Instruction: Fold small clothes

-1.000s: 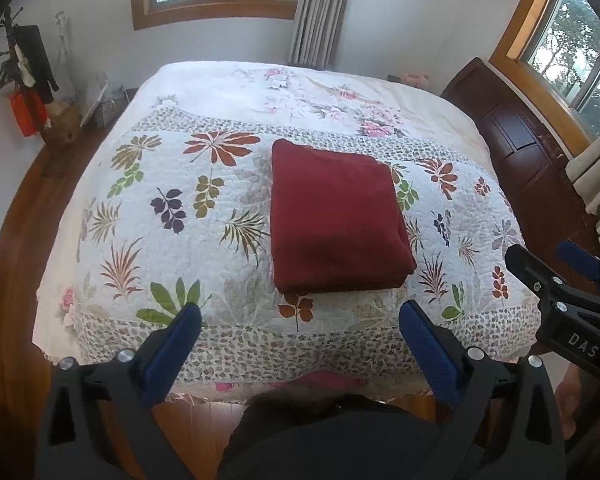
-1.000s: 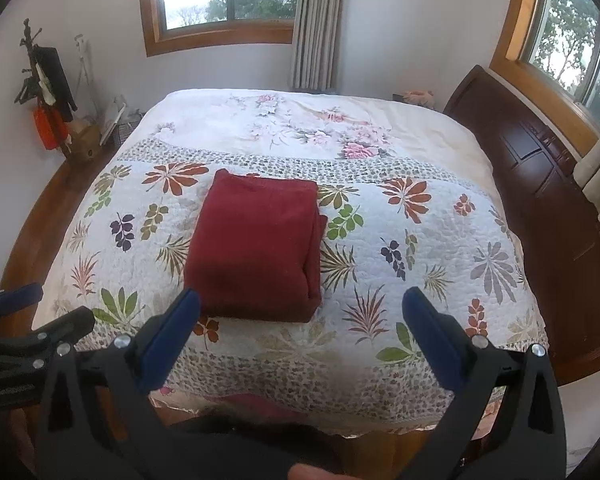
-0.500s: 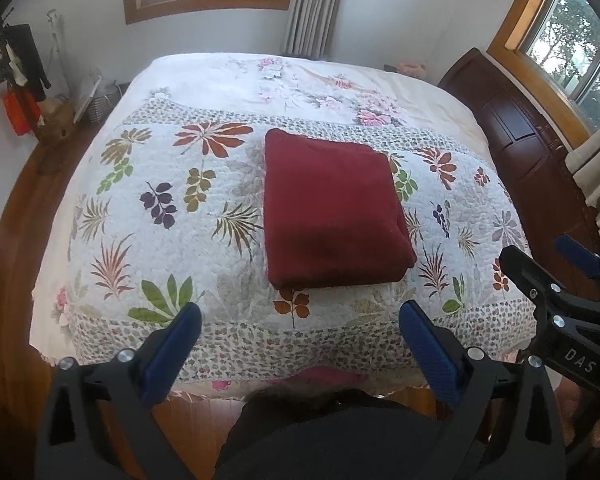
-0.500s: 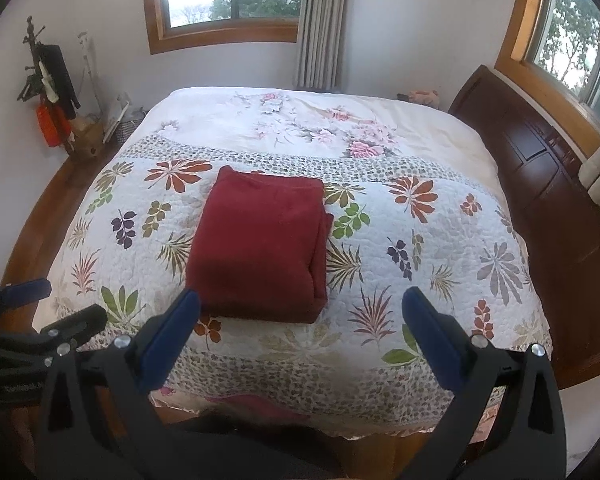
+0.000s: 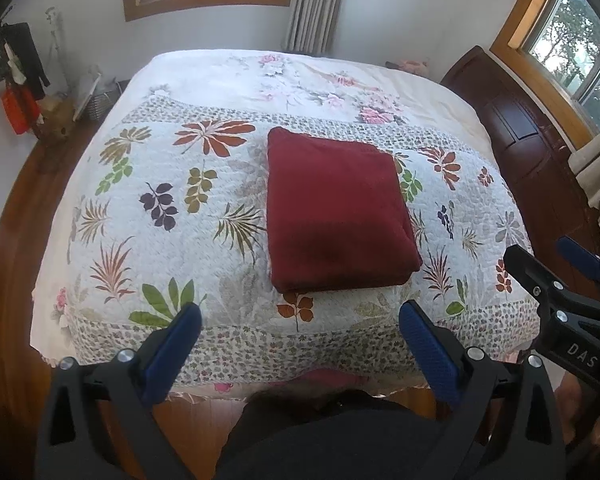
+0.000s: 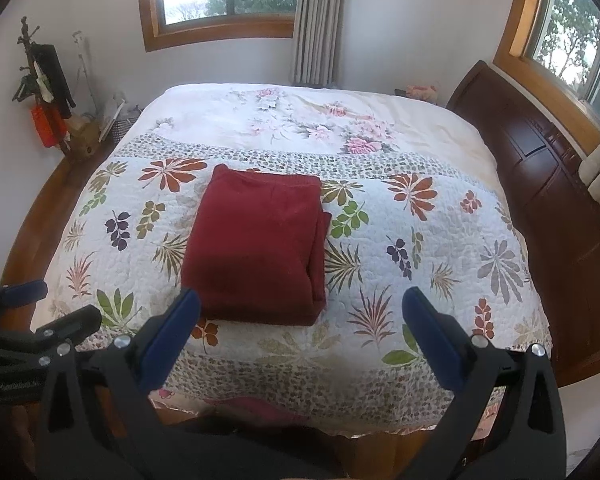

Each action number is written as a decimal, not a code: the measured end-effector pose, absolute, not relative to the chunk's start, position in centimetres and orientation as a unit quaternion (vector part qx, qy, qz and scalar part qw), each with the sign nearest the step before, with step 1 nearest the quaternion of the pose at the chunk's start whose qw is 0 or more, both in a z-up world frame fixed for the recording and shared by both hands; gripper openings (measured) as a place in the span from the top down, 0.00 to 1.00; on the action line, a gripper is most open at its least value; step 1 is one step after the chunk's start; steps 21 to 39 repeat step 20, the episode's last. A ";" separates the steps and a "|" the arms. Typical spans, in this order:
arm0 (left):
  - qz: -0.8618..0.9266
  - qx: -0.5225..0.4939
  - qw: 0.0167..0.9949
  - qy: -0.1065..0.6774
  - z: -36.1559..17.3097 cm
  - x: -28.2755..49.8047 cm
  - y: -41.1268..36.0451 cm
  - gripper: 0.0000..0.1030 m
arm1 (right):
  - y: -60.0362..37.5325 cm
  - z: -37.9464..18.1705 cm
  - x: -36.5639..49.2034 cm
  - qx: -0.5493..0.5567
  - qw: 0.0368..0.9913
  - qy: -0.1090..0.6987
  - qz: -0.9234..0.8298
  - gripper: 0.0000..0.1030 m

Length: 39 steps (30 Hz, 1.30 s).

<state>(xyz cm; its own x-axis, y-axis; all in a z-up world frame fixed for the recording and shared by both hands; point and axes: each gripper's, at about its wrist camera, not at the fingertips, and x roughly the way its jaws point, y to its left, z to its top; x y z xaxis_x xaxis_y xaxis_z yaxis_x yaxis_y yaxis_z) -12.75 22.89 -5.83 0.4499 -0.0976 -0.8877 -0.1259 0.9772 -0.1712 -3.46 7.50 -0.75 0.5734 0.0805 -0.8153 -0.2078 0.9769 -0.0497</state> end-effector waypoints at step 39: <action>0.006 -0.105 0.845 0.525 -5.6 -11.1 22.8 0.04 | 7.1 -1.0 -1.0 -0.051 0.875 0.472 0.096 0.03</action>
